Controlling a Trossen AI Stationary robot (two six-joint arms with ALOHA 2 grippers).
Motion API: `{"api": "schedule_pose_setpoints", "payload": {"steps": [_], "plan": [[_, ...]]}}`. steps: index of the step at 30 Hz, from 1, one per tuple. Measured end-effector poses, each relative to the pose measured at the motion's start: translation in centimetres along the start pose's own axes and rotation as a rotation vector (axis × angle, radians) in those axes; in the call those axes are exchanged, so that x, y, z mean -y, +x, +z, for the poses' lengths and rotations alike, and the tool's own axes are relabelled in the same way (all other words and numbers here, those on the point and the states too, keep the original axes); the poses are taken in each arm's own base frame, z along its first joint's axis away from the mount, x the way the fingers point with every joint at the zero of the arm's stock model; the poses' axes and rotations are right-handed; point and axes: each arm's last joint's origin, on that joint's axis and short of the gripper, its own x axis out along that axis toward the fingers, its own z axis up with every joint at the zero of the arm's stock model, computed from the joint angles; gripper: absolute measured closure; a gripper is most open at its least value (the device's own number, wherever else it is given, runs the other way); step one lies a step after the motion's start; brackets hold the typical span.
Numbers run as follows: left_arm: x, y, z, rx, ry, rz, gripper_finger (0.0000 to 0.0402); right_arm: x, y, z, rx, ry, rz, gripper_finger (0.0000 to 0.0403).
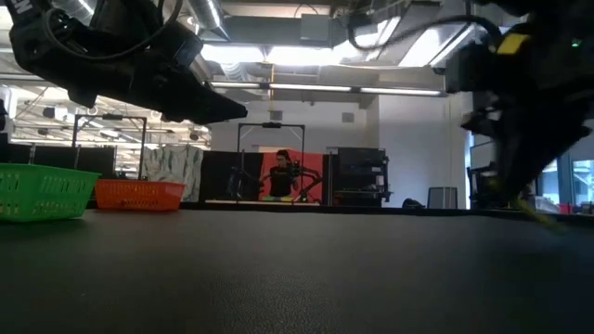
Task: Sort crayons
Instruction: Put the green crayon into the orange bin
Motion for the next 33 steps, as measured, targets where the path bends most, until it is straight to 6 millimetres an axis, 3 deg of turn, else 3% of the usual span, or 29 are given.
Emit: {"api": "schedule_pose_setpoints", "payload": {"steps": [4, 11, 24, 33], "plan": [[0.0, 0.0, 0.0, 0.0, -0.001, 0.0, 0.0286, 0.2, 1.0, 0.8, 0.169, -0.06, 0.035, 0.0385], [0.0, 0.0, 0.2, 0.019, -0.028, 0.003, 0.0286, 2.2, 2.1, 2.5, 0.451, -0.108, 0.044, 0.0384], [-0.2, 0.3, -0.3, -0.018, -0.122, 0.052, 0.023, 7.0, 1.6, 4.5, 0.9, -0.158, -0.045, 0.0384], [-0.1, 2.8, -1.0, -0.021, -0.138, 0.056, 0.0233, 8.4, 0.7, 5.2, 1.05, -0.173, -0.075, 0.0384]]}}
